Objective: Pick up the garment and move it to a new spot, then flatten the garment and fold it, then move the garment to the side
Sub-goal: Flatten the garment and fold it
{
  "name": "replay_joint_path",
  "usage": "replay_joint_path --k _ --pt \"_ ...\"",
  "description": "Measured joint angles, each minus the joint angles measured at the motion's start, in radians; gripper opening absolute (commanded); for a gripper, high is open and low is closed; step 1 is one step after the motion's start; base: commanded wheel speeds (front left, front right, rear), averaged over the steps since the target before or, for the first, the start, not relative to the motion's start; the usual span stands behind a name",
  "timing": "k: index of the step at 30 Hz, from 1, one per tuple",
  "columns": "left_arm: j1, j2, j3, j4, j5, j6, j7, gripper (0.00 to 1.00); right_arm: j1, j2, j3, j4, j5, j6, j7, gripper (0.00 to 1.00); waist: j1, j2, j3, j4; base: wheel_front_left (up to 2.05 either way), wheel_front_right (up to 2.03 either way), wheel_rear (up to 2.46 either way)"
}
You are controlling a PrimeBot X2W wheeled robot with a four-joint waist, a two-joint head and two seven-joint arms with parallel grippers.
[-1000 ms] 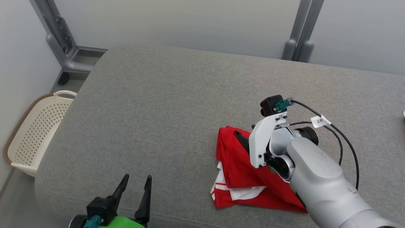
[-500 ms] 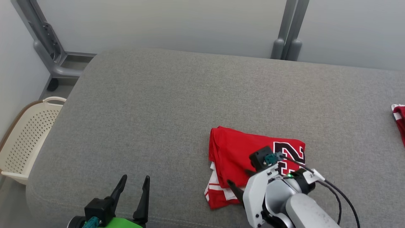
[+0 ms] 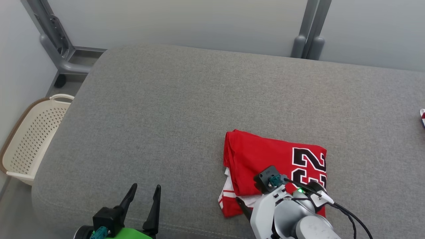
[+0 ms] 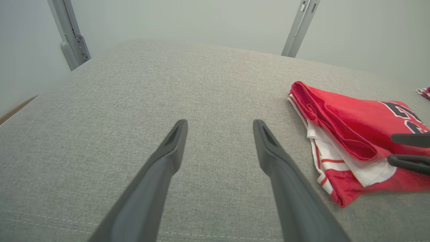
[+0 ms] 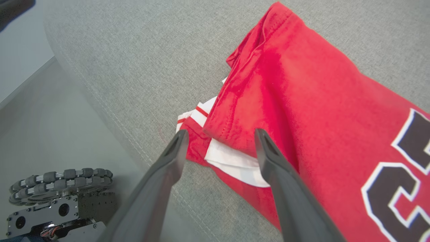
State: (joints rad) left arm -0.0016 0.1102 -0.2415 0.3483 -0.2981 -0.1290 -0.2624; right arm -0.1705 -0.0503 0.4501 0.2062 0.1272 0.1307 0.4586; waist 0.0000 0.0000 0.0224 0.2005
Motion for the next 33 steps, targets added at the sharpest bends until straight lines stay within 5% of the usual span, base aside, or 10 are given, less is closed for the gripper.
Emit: replay_joint_path --k 11,12,13,16,17,33 --pt "-0.011 -0.002 -0.003 0.002 -0.003 0.000 0.000 1.00 -0.066 0.001 0.018 0.094 -0.060 0.000 -0.029 1.00 0.0000 0.0000 0.022 0.019 0.00 0.00 0.00" --pt "-0.012 -0.003 -0.004 0.002 -0.004 0.000 0.000 1.00 -0.072 0.001 0.020 0.102 -0.062 0.000 -0.029 0.66 0.0000 0.0000 0.025 0.020 0.00 0.00 0.00" --pt "-0.014 -0.004 -0.003 0.003 -0.005 0.000 0.000 1.00 -0.078 0.000 0.022 0.111 -0.065 0.000 -0.029 0.45 0.0000 0.0000 0.027 0.021 0.00 0.00 0.00" --pt "-0.017 -0.007 -0.004 0.005 -0.006 0.000 0.000 1.00 -0.088 0.001 0.037 0.132 -0.068 0.000 -0.030 0.05 0.0000 0.0000 0.032 0.024 0.00 0.00 0.00" --pt "-0.018 -0.007 -0.005 0.006 -0.006 0.000 0.000 1.00 -0.089 0.001 0.041 0.138 -0.068 0.000 -0.030 0.00 0.0000 0.0000 0.033 0.025 0.00 0.00 0.00" --pt "-0.026 -0.005 -0.009 0.012 -0.011 0.000 0.000 1.00 -0.113 0.001 0.134 0.113 0.101 0.000 -0.050 0.00 0.0000 0.0000 0.034 0.021 0.00 0.00 0.00"
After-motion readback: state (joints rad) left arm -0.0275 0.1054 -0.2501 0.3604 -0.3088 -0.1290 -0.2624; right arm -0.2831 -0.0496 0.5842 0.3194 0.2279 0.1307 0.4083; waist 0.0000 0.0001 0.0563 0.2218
